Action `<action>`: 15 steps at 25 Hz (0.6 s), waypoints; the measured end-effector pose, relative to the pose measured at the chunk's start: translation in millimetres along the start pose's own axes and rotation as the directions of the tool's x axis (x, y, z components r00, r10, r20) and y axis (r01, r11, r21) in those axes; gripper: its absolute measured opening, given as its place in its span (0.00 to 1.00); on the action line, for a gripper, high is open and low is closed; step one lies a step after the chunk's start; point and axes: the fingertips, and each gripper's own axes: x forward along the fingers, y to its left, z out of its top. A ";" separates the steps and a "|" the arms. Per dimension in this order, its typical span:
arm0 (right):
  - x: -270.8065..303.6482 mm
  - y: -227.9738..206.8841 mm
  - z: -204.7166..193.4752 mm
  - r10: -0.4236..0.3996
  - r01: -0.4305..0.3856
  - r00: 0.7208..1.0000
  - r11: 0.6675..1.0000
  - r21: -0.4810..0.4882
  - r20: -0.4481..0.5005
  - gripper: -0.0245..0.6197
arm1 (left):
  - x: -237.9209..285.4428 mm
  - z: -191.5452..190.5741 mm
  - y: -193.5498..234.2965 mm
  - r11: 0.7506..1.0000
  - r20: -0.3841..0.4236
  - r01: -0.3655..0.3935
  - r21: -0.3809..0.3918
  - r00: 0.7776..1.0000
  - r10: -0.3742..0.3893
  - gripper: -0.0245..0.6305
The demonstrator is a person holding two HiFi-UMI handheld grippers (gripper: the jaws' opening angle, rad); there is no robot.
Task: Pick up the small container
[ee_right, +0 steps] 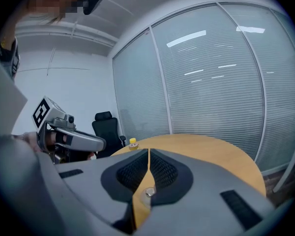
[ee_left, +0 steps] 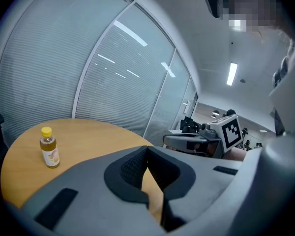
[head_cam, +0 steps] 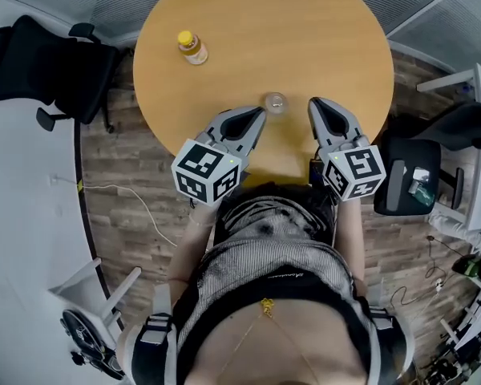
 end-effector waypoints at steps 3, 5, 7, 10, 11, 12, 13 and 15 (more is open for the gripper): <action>-0.4 -4.3 -0.9 -0.012 0.012 1.000 1.000 0.009 0.001 0.08 | 1.0 -0.8 2.4 1.000 -0.002 -0.001 -0.004 1.000 0.001 0.07; 0.3 -6.8 -0.7 -0.019 0.019 1.000 1.000 0.013 0.001 0.08 | 2.0 -1.9 4.8 1.000 -0.006 0.000 -0.008 1.000 0.000 0.07; 1.5 -8.5 -0.2 -0.021 0.021 1.000 1.000 0.013 0.000 0.08 | 3.2 -2.6 7.9 1.000 -0.009 -0.001 -0.009 1.000 0.000 0.07; 2.0 -11.1 -0.8 -0.026 0.026 1.000 1.000 0.017 -0.004 0.08 | 5.7 -3.4 11.8 1.000 -0.010 -0.002 -0.013 1.000 0.002 0.07; 1.9 -12.2 -1.4 -0.028 0.028 1.000 0.999 0.019 -0.005 0.08 | 6.8 -3.5 12.8 1.000 -0.008 -0.001 -0.017 1.000 0.001 0.07; 1.7 -13.2 -2.1 -0.030 0.030 1.000 0.999 0.020 -0.007 0.08 | 8.0 -3.6 13.7 1.000 -0.004 0.000 -0.021 1.000 0.000 0.07; 1.3 -14.1 -2.7 -0.032 0.032 0.999 0.999 0.021 -0.008 0.08 | 9.1 -3.8 14.6 1.000 -0.001 0.001 -0.025 1.000 -0.001 0.07; 0.9 -14.7 -3.3 -0.036 0.036 0.999 0.999 0.021 -0.011 0.08 | 10.9 -5.2 17.2 1.000 0.000 0.004 -0.031 1.000 -0.004 0.07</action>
